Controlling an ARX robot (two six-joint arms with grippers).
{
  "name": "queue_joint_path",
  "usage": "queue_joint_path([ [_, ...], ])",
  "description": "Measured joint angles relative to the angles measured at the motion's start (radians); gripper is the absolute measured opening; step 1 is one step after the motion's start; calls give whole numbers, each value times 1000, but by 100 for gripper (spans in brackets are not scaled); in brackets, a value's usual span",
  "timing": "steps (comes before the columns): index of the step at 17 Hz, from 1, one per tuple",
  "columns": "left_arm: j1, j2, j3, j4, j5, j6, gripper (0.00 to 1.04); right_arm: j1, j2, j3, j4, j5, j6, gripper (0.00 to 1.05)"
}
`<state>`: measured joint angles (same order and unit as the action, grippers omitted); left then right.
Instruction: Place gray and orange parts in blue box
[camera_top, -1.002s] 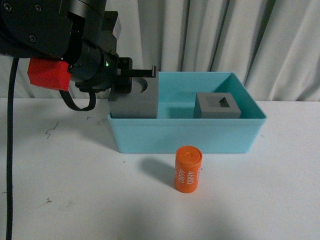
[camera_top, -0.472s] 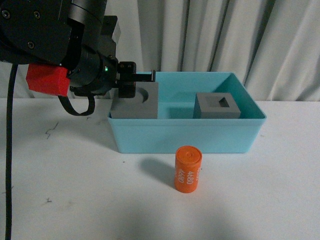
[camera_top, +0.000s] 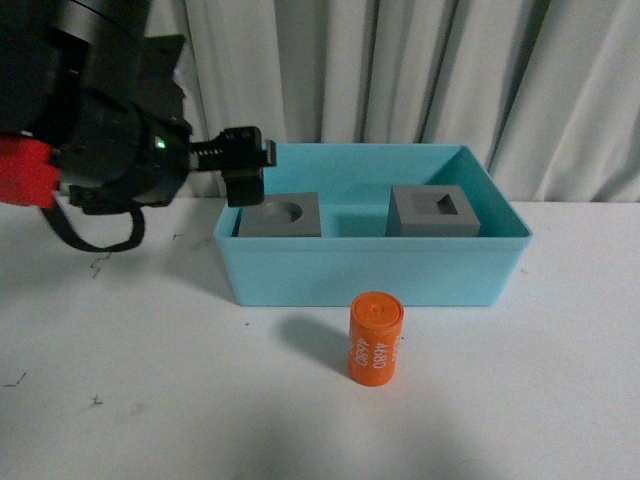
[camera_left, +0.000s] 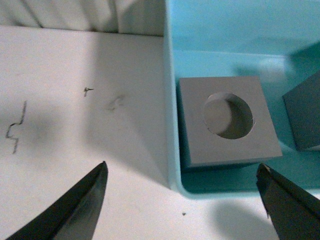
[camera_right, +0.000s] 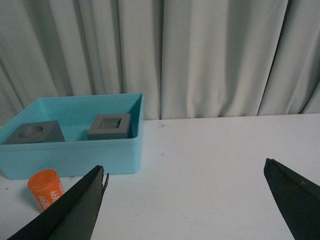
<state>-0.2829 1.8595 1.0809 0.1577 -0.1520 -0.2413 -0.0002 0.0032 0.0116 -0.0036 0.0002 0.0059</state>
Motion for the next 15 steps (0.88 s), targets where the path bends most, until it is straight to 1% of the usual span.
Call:
queue_joint_path([
  [1, 17, -106, -72, -11, 17, -45, 99, 0, 0, 0, 0, 0, 0, 98],
  [3, 56, -362, -236, -42, 53, -123, 98, 0, 0, 0, 0, 0, 0, 98],
  [5, 71, -673, -462, -177, 46, -199, 98, 0, 0, 0, 0, 0, 0, 98],
  [6, 55, -830, -584, -275, 14, -231, 98, 0, 0, 0, 0, 0, 0, 98],
  [8, -9, -1074, -726, -455, -64, -329, 98, 0, 0, 0, 0, 0, 0, 98],
  [9, -29, -1153, -739, -476, -68, -364, 98, 0, 0, 0, 0, 0, 0, 98],
  [10, -28, -1170, -734, -433, -82, -373, 98, 0, 0, 0, 0, 0, 0, 98],
  [11, -19, -1211, -840, -121, -125, -275, 88, 0, 0, 0, 0, -2, 0, 98],
  [12, 8, -1284, -971, 98, -109, -114, 75, -1, 0, 0, -1, 2, 0, 98],
  [13, 47, -1328, -1032, 230, -88, 32, 63, 0, 0, 0, 0, 0, 0, 98],
  [14, 82, -1365, -1027, 271, -59, 127, 50, 0, 0, 0, 0, 0, 0, 98],
  [15, 106, -1411, -1027, 241, -32, 174, 37, 0, 0, 0, 0, 0, 0, 98],
])
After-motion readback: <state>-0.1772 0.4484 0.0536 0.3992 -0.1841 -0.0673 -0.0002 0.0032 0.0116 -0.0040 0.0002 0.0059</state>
